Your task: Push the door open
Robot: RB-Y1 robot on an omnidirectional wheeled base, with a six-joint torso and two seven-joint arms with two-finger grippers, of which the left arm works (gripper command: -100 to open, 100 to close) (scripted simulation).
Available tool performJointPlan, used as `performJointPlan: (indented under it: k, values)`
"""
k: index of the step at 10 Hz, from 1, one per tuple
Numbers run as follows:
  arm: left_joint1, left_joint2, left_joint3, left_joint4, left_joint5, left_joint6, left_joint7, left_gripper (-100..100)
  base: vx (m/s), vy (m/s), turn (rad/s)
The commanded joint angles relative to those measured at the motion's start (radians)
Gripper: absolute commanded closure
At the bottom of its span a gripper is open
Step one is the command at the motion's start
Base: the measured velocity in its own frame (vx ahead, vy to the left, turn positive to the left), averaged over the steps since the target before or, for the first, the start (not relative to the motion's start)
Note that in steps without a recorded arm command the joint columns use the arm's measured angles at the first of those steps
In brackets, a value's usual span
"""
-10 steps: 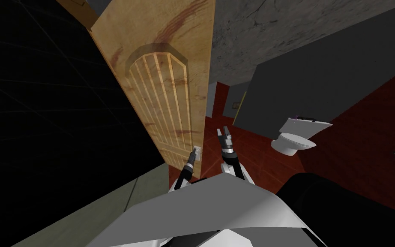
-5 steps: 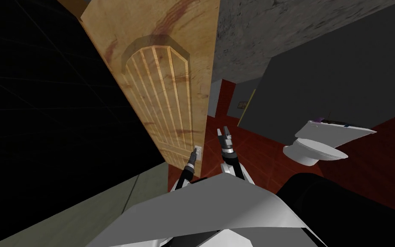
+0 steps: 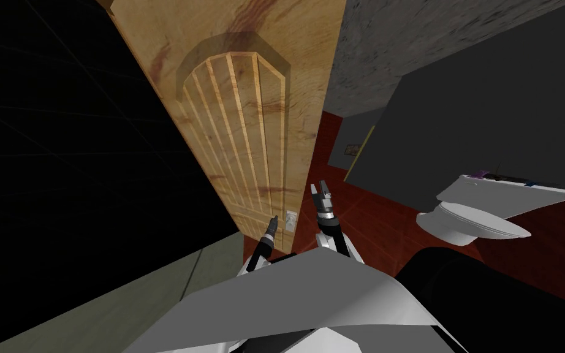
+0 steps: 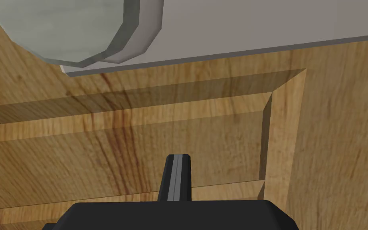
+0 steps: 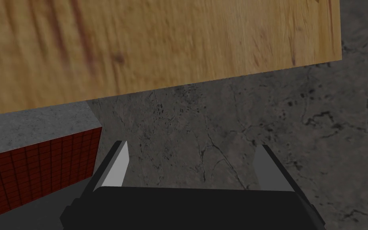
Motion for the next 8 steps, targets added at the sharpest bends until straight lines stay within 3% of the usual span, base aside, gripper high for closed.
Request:
performJointPlan:
  k: [1,5,8]
  values:
    - [-0.031,0.017,0.002,0.027,0.016,-0.002,0.002,-100,-0.001,0.178,0.017]
    - [-0.101,0.044,0.002,0.094,0.056,-0.016,0.006,-100,-0.013,0.099,-0.034]
    - [-0.148,0.054,0.002,0.139,0.082,-0.025,0.008,-100,-0.013,0.121,0.014]
